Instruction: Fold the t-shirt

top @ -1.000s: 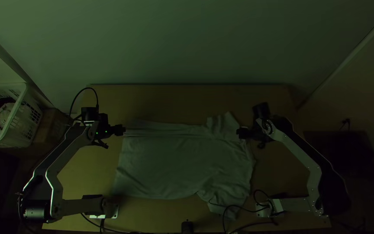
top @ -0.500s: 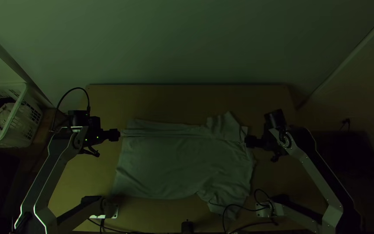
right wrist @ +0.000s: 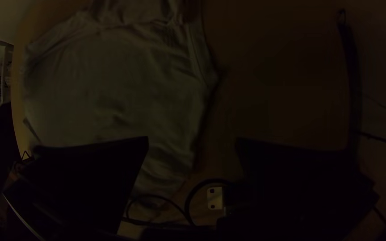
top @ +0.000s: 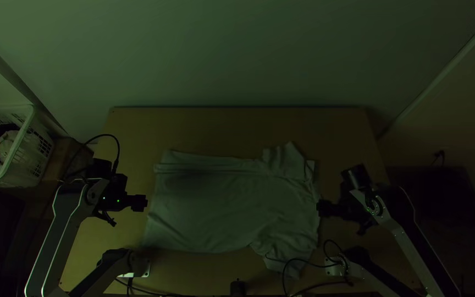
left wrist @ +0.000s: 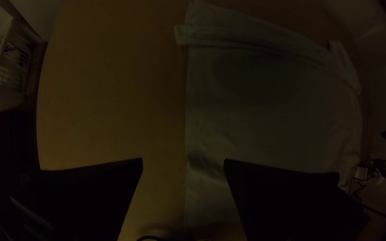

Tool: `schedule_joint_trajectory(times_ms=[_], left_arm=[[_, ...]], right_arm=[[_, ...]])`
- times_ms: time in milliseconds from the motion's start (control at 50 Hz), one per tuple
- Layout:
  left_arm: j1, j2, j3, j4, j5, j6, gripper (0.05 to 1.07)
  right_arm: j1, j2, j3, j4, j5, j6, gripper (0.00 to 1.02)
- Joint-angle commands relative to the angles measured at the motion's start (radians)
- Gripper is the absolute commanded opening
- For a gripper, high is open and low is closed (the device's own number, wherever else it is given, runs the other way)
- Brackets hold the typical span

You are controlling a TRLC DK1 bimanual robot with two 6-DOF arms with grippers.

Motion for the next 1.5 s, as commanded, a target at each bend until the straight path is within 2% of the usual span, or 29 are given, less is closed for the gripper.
schedule_joint_trajectory(times_ms=[0, 140, 340, 500, 600, 880, 1020, 1120, 1240, 1300, 1480], left_arm=[[0.003, -0.006, -0.024, -0.068, -0.004, 0.040, 0.93], [0.001, 0.000, -0.051, -0.097, -0.023, 0.063, 0.93], [0.006, 0.000, -0.113, -0.103, -0.032, 0.091, 0.93], [-0.003, -0.002, -0.147, -0.105, -0.034, 0.091, 0.93], [-0.008, 0.000, -0.165, -0.106, -0.034, 0.092, 0.93], [-0.005, 0.030, -0.171, -0.112, -0.057, 0.097, 0.93], [-0.008, 0.046, -0.168, -0.112, -0.057, 0.097, 0.93], [-0.011, 0.061, -0.159, -0.118, -0.057, 0.118, 0.93], [-0.016, 0.081, -0.151, -0.118, -0.057, 0.125, 0.93], [-0.016, 0.089, -0.148, -0.118, -0.057, 0.128, 0.93], [-0.017, 0.121, -0.140, -0.118, -0.058, 0.140, 0.93]], right_arm=[[0.027, -0.027, -0.065, -0.054, -0.012, 0.017, 0.89], [0.033, -0.033, -0.096, -0.114, -0.058, 0.002, 0.89], [0.036, -0.008, -0.136, -0.125, -0.130, -0.004, 0.88], [0.036, 0.041, -0.135, -0.122, -0.162, -0.002, 0.88], [0.066, 0.044, -0.158, -0.114, -0.167, -0.002, 0.89], [0.076, 0.121, -0.219, -0.023, -0.179, 0.008, 0.88], [0.079, 0.188, -0.227, 0.000, -0.211, -0.001, 0.88], [0.079, 0.239, -0.225, 0.007, -0.257, -0.013, 0.88], [0.080, 0.285, -0.225, 0.012, -0.265, -0.022, 0.86], [0.080, 0.303, -0.227, 0.016, -0.274, -0.024, 0.80], [0.080, 0.395, -0.239, 0.029, -0.287, -0.045, 0.80]])
